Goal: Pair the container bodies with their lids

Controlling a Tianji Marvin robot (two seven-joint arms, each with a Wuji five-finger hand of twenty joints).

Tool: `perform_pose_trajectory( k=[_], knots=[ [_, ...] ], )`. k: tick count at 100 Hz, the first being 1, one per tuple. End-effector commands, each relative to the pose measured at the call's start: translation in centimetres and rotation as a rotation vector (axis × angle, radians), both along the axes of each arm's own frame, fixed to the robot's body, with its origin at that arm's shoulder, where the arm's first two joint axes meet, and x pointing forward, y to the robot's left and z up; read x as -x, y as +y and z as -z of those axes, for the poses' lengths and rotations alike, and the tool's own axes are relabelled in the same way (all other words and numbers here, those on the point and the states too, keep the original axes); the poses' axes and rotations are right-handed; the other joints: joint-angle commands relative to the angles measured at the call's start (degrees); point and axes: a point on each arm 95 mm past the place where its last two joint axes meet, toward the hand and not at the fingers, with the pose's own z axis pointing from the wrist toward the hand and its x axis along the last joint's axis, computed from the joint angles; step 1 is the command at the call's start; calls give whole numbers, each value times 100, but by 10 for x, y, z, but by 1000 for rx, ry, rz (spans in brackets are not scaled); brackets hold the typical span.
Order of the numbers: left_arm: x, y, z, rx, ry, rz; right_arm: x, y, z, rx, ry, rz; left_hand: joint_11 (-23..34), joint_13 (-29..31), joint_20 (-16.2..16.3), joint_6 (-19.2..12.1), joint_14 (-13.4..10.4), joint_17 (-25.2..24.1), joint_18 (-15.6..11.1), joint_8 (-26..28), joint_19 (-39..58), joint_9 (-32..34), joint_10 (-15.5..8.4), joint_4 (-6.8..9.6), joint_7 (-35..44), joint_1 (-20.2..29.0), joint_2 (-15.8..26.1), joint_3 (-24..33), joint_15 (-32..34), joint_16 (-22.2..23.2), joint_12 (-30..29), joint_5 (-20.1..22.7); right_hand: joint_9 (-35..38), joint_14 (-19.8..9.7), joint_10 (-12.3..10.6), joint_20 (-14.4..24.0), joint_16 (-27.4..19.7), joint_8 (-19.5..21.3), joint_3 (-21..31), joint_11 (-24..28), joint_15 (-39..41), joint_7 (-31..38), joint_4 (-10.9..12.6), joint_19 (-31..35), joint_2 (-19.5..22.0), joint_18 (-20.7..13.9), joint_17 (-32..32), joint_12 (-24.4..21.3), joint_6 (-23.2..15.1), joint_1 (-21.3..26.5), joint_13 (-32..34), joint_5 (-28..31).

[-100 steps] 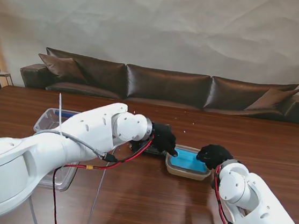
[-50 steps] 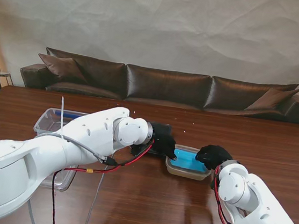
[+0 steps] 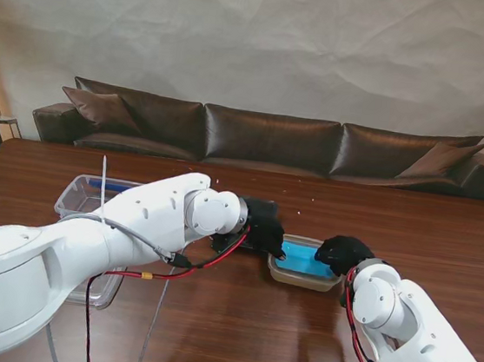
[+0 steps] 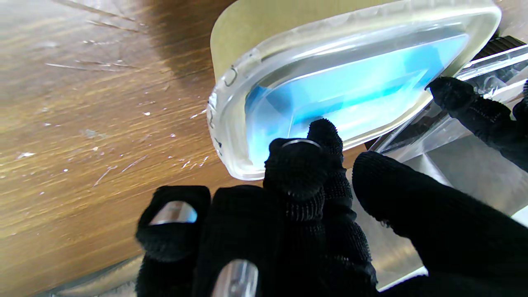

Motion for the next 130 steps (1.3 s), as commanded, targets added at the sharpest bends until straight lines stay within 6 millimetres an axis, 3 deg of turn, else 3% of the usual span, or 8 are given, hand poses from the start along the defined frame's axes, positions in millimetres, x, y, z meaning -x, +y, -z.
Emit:
perform_pose_trajectory(
  k=[1, 48, 130],
  knots=[
    [4, 0, 7, -22, 27, 10, 3, 1, 6, 5, 31, -4, 38, 170, -8, -98, -158, -18, -130, 64, 700, 217, -107, -41, 55, -31, 237, -8, 433, -53, 44, 5, 549, -823, 488, -63, 66, -11, -80, 121, 437, 14, 62, 1189, 31, -141, 2298, 32, 167, -272, -8, 10],
    [4, 2, 6, -44, 36, 25, 4, -8, 10, 25, 44, 33, -30, 170, 37, -113, -137, -76, -145, 86, 653, 219, -97, -40, 96, -53, 250, -12, 370, -38, 80, 3, 547, -779, 483, -64, 65, 34, -75, 70, 438, 81, 81, 1187, 98, -131, 2295, 7, 831, -289, -8, -170],
    [4, 6, 5, -48, 19, 30, 8, -16, 10, 80, 59, 58, -224, 142, 91, -199, -118, -213, -200, 94, 558, 198, -102, -37, 95, -99, 271, -16, 185, -29, 91, -103, 546, -807, 478, -70, 55, 44, -123, 31, 424, 94, 95, 1193, 148, -119, 2297, 0, 891, -327, -6, -289]
  ],
)
